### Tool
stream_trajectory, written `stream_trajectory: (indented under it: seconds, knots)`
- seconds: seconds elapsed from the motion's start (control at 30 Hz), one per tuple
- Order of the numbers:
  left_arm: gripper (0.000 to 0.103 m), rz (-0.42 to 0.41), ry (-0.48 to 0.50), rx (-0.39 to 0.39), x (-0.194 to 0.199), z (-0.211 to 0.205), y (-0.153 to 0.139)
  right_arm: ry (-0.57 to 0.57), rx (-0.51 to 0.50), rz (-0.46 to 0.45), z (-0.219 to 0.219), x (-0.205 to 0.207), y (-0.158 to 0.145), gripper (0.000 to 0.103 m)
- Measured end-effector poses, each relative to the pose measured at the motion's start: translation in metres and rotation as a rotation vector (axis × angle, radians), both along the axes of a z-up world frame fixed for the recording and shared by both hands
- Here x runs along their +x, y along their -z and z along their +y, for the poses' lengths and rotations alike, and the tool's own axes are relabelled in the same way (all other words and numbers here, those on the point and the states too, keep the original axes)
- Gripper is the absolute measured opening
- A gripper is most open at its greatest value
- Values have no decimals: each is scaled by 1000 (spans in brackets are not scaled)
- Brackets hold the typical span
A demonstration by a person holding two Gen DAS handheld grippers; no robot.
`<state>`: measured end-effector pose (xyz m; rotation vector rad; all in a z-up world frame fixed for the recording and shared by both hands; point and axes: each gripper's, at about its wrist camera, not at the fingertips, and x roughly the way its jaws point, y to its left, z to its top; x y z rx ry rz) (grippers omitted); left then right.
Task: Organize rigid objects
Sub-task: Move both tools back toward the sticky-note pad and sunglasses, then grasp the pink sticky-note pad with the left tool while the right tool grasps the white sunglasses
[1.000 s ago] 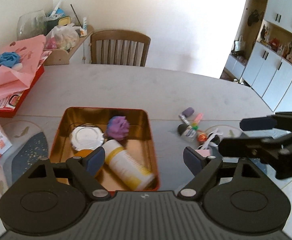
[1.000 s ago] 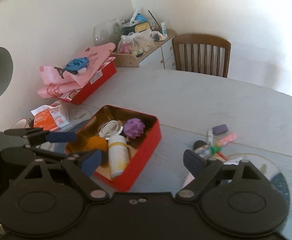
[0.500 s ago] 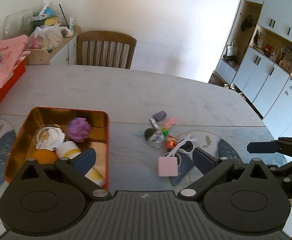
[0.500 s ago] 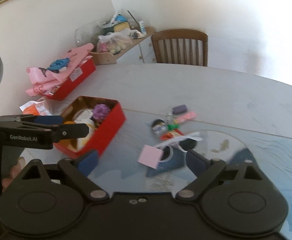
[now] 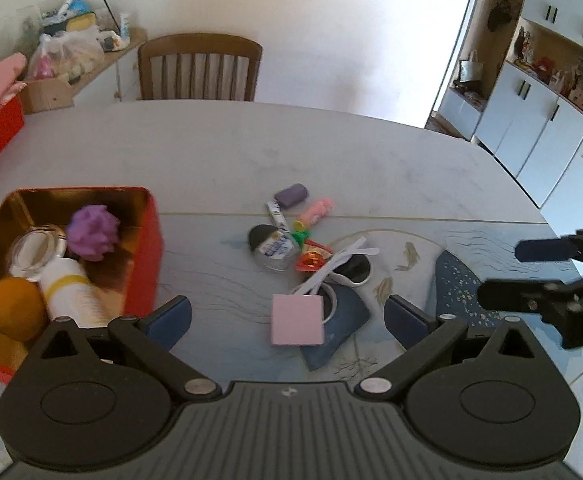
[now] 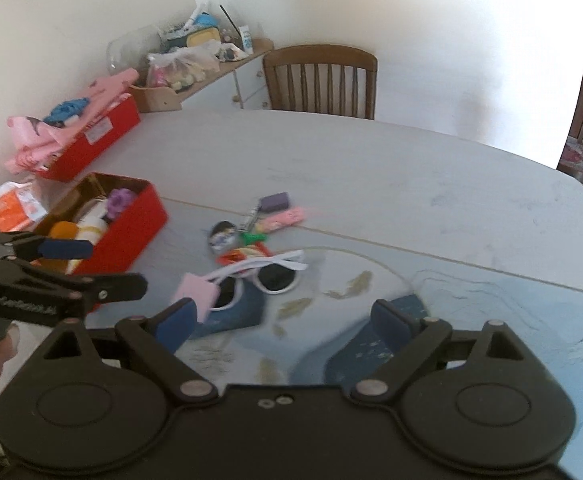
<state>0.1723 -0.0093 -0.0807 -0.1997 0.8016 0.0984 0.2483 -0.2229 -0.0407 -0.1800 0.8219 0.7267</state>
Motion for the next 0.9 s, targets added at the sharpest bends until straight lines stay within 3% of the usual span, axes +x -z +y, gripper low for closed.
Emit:
stream_trajectory:
  seconds: [0.23,0.4,0.53,0.9]
  knots:
    - [103,15,30,-4,16,-15,19,-64,-54,6,7,29,19,94]
    - [103,36,-6,51,25,-19,29,-98,-72,20,20,48,33,93]
    - [103,43,-28,36,34,-14,36,-138,-87,31,34,61,43,91]
    - [102,90,-27,61,46,-11,58,-268,-163,-12,70,72,74,83]
